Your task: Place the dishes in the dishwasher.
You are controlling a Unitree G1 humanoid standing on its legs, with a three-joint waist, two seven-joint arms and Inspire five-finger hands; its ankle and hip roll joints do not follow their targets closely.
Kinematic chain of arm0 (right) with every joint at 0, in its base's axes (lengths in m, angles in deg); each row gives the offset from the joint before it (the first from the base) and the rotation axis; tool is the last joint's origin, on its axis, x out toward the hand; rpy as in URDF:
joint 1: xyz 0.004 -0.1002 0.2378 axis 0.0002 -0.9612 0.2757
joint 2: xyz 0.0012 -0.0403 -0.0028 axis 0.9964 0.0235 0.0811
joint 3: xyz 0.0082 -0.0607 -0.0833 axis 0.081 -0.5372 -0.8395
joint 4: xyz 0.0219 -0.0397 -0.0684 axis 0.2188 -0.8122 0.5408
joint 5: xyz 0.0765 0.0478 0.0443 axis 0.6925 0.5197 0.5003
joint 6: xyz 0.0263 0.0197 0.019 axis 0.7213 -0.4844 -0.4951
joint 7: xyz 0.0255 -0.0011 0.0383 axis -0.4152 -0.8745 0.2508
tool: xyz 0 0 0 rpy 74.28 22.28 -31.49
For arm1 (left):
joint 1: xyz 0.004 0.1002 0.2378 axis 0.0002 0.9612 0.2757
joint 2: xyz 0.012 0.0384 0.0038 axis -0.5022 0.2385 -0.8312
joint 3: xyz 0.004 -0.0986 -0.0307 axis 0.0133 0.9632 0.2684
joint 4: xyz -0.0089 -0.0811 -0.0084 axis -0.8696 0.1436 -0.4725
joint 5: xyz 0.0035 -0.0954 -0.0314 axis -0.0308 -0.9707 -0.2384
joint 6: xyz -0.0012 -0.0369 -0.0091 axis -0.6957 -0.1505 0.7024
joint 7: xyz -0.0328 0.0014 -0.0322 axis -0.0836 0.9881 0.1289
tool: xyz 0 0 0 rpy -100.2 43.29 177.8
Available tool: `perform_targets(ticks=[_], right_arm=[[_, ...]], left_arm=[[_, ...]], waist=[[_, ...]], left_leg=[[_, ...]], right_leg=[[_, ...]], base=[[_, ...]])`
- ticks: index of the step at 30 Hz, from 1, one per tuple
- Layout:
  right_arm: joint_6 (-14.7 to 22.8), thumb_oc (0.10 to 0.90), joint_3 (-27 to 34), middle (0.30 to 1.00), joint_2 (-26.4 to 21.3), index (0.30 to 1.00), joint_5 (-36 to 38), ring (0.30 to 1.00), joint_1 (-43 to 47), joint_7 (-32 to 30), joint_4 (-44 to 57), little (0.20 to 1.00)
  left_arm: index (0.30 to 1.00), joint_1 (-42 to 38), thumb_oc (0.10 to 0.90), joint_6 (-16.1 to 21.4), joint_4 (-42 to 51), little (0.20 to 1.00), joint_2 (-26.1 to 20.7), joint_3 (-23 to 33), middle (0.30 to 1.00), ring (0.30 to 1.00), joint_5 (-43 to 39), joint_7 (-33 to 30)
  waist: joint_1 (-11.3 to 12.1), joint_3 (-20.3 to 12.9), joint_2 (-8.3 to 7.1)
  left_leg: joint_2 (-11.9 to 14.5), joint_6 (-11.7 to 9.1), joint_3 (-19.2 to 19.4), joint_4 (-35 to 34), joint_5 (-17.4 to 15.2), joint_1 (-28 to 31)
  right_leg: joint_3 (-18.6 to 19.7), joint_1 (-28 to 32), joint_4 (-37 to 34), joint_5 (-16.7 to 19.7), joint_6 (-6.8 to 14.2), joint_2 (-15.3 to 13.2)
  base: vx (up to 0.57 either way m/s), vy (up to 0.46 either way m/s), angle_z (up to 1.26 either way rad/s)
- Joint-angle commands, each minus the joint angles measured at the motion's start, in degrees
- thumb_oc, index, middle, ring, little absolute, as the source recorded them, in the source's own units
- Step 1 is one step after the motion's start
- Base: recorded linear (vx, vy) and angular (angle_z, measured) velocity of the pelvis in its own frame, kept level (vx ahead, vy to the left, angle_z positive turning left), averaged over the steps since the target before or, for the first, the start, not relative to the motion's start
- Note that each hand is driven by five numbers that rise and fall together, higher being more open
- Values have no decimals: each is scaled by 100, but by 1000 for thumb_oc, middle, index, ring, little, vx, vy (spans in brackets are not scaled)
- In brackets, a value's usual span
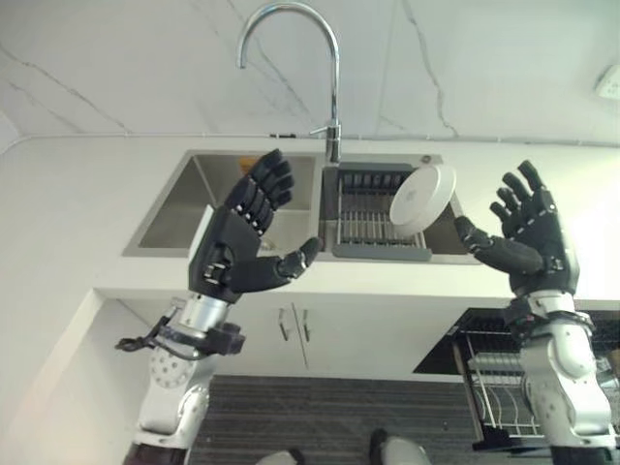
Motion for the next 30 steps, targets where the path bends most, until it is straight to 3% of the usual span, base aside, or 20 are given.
perform_targets(ticks=[1, 12, 17, 30], right_arm=[[597, 800, 237, 900, -188, 900, 309, 900, 739, -277, -16, 900], [80, 800, 147, 900, -359, 900, 892, 900, 1185, -324, -938, 900], [-352, 800, 70, 900, -570, 900, 1478, 900, 1552, -286, -1568, 900], [-967, 800, -209, 900, -1110, 900, 2172, 900, 2472, -67, -2824, 900]], left_arm=[[900, -482, 800, 503, 394, 900, -181, -133, 900, 900, -46, -152], [900, -622, 800, 505, 265, 900, -277, -338, 900, 900, -38, -304], [900, -770, 800, 514, 120, 900, -345, -465, 900, 900, -64, -368], [900, -1025, 800, 417, -21, 900, -518, -609, 900, 900, -199, -475]], waist=[[93, -320, 47], [253, -395, -18], [354, -430, -20], [510, -484, -29]], left_leg=[[125, -94, -277, -70, -758, 131], [127, -117, -317, -70, -741, 144], [142, -156, -350, -70, -729, 146], [151, -238, -441, -70, -673, 118]], right_leg=[[-90, 379, 52, -666, 608, -226], [-82, 468, 52, -756, 552, -182], [-125, 530, 52, -812, 515, -173], [-209, 612, 52, -878, 456, -158]], base=[[0, 0, 0], [21, -6, -1], [6, -7, 0], [1, -1, 0]])
